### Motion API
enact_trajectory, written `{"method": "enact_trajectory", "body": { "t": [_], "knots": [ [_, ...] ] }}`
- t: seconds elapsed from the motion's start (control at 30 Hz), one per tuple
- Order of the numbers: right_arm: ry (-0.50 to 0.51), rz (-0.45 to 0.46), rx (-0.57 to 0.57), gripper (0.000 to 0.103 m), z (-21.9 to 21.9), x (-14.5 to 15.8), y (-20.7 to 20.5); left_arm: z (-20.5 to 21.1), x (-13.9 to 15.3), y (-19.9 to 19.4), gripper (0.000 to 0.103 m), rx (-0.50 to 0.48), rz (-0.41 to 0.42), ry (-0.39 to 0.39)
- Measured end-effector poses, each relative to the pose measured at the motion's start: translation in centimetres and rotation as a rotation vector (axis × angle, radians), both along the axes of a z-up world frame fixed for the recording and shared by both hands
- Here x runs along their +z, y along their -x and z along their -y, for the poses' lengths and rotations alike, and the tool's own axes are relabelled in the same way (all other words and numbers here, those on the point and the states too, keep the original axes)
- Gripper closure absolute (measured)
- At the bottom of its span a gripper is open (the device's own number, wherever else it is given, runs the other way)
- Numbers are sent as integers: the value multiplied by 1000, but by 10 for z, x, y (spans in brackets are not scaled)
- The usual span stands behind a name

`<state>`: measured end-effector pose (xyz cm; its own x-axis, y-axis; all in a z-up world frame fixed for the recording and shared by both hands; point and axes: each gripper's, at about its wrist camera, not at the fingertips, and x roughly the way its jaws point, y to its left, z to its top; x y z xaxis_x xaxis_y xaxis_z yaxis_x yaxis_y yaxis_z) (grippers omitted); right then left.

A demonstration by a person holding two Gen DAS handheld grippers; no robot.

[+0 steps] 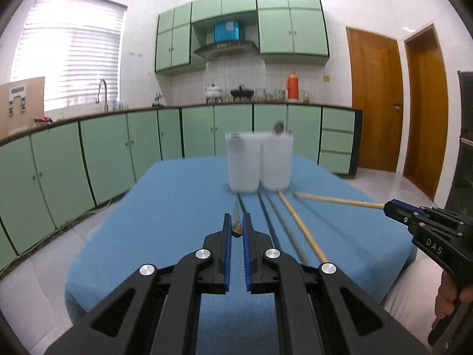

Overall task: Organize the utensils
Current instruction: 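Lift both chopsticks and carry them over the white holder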

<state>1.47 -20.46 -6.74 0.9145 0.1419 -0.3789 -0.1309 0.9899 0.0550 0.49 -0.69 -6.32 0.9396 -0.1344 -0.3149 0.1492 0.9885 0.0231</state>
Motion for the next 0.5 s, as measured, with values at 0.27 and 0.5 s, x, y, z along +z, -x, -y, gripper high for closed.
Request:
{"method": "enact_trajectory", "body": {
  "t": [0.27, 0.5],
  "knots": [
    [-32, 59, 39, 97, 16, 55, -12, -8, 53, -11, 96, -12, 94, 32],
    [-35, 63, 73, 97, 20, 99, -29, -10, 88, -32, 96, -31, 106, 47]
  ]
}}
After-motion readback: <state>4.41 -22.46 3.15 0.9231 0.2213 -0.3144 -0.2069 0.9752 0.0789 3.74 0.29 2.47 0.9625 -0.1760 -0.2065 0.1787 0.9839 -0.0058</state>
